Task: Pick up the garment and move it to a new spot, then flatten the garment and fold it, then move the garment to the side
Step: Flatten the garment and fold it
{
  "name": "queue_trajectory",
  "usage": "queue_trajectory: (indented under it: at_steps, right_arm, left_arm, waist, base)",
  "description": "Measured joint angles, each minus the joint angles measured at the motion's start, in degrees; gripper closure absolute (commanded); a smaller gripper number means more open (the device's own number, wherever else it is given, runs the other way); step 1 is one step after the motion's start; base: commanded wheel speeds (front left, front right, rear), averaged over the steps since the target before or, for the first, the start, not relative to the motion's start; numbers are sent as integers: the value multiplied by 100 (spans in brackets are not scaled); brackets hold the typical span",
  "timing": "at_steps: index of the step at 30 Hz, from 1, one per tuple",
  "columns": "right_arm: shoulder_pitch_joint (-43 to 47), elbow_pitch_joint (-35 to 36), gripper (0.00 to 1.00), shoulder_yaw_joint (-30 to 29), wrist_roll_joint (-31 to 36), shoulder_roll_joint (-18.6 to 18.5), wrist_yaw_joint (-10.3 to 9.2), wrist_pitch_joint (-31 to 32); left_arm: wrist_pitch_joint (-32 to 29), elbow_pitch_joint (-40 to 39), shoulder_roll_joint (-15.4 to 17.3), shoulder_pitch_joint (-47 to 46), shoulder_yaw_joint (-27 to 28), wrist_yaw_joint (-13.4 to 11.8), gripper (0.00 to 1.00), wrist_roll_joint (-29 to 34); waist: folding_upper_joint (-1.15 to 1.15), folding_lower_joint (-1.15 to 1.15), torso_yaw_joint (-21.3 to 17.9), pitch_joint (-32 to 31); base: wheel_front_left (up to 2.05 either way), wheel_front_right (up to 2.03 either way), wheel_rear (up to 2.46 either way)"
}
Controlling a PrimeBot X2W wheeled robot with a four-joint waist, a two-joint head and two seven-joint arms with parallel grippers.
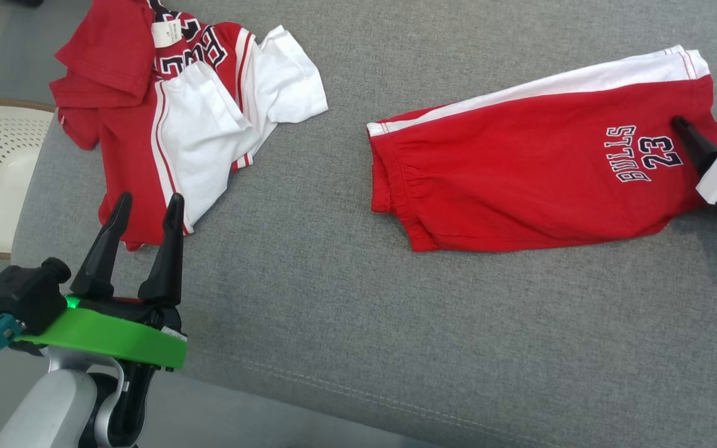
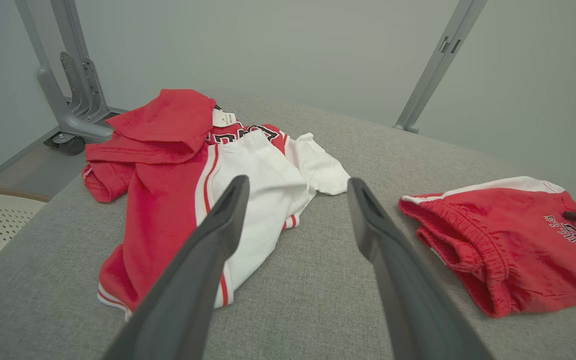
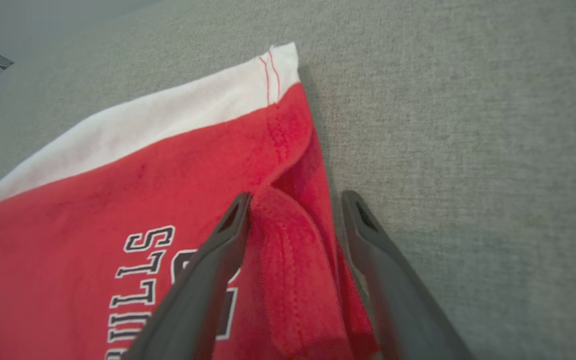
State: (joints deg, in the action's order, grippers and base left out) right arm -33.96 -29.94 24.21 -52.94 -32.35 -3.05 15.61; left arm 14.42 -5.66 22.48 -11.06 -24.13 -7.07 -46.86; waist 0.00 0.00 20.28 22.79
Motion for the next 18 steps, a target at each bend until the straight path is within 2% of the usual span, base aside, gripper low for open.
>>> queue_trajectory:
  at_steps: [2,12,18]
  right_arm:
    - [-31,2,100,27,2,-19,11,38]
    - [-79,14,100,-88,-237,82,153,99]
    - [-69,-13,100,-411,-390,-185,135,110]
  left_arm:
    - [0,-18,-19,9,22,0,0,53]
    - [0,-48,-109,162,165,0,0,152]
    - [0,-80,-140,269,179,0,0,152]
  waist:
    - [0,0,13,8]
    - [0,0,-31,-82]
    - [0,0,-153,-167]
  base:
    - [0,0,0]
    - [0,0,0]
    - [0,0,0]
